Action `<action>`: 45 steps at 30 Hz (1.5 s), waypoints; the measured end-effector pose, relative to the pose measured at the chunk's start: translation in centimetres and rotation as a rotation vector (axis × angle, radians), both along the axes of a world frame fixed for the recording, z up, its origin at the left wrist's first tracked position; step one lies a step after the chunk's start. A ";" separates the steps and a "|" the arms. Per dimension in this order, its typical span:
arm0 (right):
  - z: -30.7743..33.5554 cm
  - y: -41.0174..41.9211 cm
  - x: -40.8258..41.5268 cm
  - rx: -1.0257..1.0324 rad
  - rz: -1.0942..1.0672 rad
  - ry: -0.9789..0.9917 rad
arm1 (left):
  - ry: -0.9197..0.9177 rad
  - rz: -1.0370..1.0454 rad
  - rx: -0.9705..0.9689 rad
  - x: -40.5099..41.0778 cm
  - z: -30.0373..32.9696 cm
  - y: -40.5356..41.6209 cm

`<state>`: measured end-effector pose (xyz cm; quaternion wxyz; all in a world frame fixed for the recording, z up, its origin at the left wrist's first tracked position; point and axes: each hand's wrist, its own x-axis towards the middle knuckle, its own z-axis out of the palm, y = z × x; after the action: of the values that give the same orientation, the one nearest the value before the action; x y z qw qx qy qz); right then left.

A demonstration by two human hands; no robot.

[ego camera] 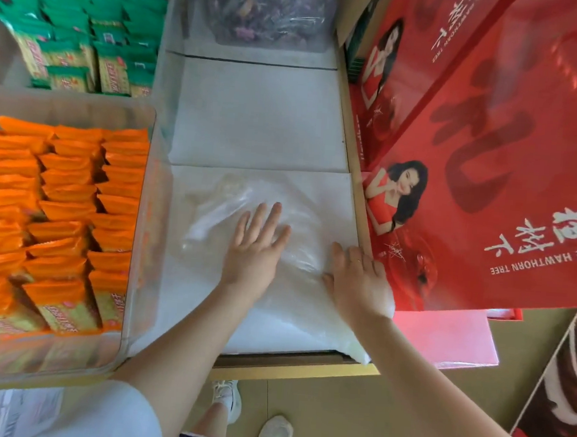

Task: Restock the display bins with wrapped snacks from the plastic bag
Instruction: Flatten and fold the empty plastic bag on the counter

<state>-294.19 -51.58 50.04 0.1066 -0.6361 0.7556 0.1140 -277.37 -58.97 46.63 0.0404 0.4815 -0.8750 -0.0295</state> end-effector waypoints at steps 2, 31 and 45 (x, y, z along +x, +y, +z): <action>0.3 0.6 0.8 -0.039 -0.133 -0.098 | -0.005 0.119 0.145 -1.0 1.1 -0.2; 4.4 -0.4 -2.2 -0.406 0.240 -0.386 | 0.944 0.427 1.086 -0.2 1.9 -1.3; 0.3 -8.7 0.9 -0.271 0.528 -0.252 | 1.029 0.472 0.643 1.1 1.5 4.0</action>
<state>-293.32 -60.31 50.30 0.0803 -0.8277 0.5537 -0.0439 -276.23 -55.01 48.16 0.3136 0.5732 -0.5620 -0.5072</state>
